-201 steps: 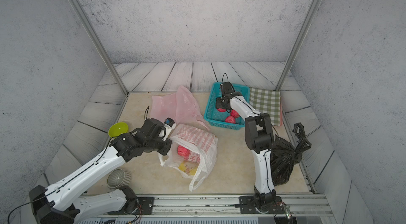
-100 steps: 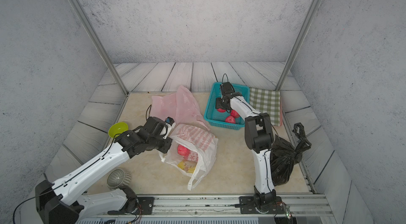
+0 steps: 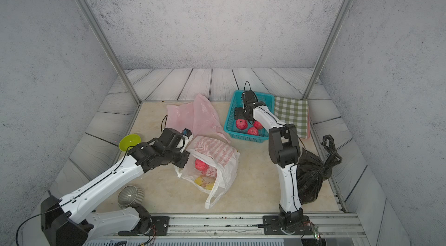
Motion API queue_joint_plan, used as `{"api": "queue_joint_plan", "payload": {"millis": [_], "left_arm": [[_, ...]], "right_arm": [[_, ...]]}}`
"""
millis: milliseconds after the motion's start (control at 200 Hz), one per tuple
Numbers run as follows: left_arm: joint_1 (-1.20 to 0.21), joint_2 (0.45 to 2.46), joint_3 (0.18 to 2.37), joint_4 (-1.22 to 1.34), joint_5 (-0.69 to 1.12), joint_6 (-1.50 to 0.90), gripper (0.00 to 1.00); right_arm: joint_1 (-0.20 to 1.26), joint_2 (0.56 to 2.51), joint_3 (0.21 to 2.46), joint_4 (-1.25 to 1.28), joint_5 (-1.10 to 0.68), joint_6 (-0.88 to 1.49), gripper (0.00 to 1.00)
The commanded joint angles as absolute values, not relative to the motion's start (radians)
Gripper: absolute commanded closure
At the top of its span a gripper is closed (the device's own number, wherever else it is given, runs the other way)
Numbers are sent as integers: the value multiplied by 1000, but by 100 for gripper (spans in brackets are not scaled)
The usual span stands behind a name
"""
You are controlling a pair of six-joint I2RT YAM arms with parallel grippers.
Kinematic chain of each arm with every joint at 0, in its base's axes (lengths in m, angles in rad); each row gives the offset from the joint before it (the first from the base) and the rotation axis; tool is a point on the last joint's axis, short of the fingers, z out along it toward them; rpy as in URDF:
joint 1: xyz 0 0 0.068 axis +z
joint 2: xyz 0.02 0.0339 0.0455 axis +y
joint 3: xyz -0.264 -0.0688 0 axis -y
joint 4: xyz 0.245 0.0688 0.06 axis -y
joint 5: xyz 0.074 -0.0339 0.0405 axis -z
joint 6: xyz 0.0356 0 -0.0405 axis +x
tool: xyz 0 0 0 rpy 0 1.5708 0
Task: Untie the knot of a plastic bag & take out the apple
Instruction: Place the apple in the basket, then adjust the plastic bag at the center of the board.
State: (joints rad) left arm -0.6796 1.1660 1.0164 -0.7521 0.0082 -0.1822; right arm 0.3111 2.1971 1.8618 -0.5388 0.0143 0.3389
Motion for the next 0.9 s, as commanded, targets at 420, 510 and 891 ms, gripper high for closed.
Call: {"api": "queue_joint_plan", "payload": {"millis": [420,510,891], "left_arm": [[-670,1143,1006,-748,21,-203,100],[-673,1133,998,-733,51,-235,100],[-841,1038,881,-660,27,-439,100]], "right_arm": [[358,1663,1434,-433,-45,386,2],[403,1546,1318,-436,-49,380,4],[504,1184,1002,-448,-183,372,6]]}}
